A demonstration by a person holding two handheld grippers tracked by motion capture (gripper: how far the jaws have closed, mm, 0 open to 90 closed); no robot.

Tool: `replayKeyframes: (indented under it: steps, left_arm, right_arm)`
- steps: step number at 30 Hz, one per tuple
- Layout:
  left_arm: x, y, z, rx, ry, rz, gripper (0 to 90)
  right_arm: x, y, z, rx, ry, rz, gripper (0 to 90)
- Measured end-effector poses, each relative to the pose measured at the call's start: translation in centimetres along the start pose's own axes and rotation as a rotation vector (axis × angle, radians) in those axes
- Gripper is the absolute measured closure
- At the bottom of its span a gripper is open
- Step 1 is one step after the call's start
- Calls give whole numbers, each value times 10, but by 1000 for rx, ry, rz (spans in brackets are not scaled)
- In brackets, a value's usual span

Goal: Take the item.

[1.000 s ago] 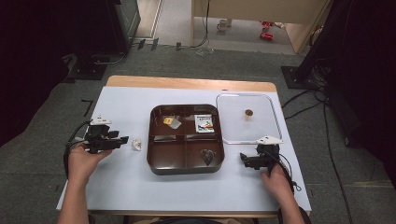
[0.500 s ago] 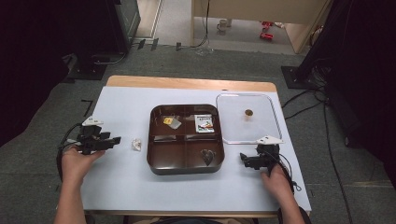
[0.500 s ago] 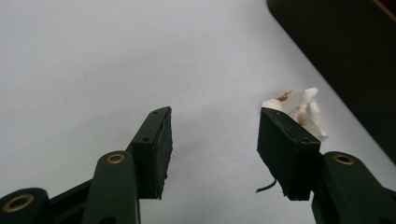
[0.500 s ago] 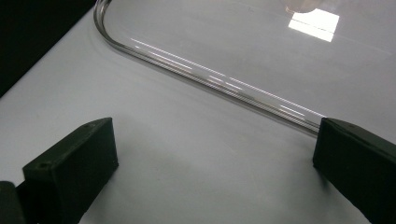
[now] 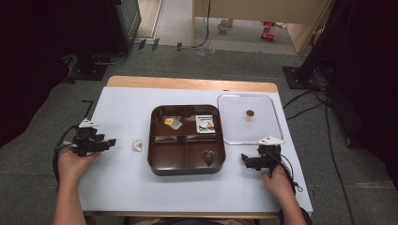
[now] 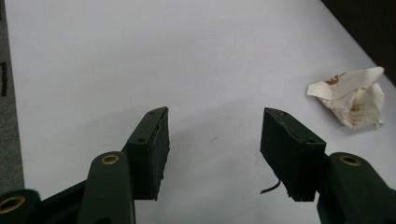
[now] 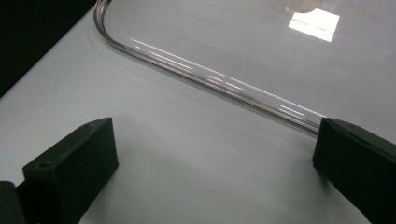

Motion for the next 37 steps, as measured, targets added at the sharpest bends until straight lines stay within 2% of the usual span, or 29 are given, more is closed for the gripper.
replayKeyframes:
  steps: [4,9,13,17,19,21,22,26,37]
  left_arm:
    - [3,-1,4,-10,-1,9,423]
    - [9,-6,6,-23,-4,48,418]
    - [10,-7,5,-24,-25,45,407]
    - [14,-9,2,-38,-57,8,357]
    - [15,-10,0,-38,-51,-6,322]
    - [16,-11,-2,-51,-63,-17,289]
    - [17,-11,-3,-62,-71,-27,286]
    - [21,-11,-3,-62,-65,-79,285]
    - [24,-11,-3,-73,-62,-135,279]
  right_arm:
    - [0,0,0,0,0,0,0]
    - [0,0,0,0,1,1,0]
    - [0,0,0,0,1,1,0]
    - [0,0,0,0,1,1,0]
    - [0,0,0,0,1,1,0]
    - [0,0,0,0,1,1,0]
    - [0,0,0,0,1,1,0]
    - [0,0,0,0,1,1,0]
    - [0,0,0,0,0,0,0]
Point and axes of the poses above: each handheld gripper's, and its own axes: y roughly backward along the jaws, x roughly out of its underside, z roughly to its left, the point moved 7 cm from there along -y, roughly forward along the jaws
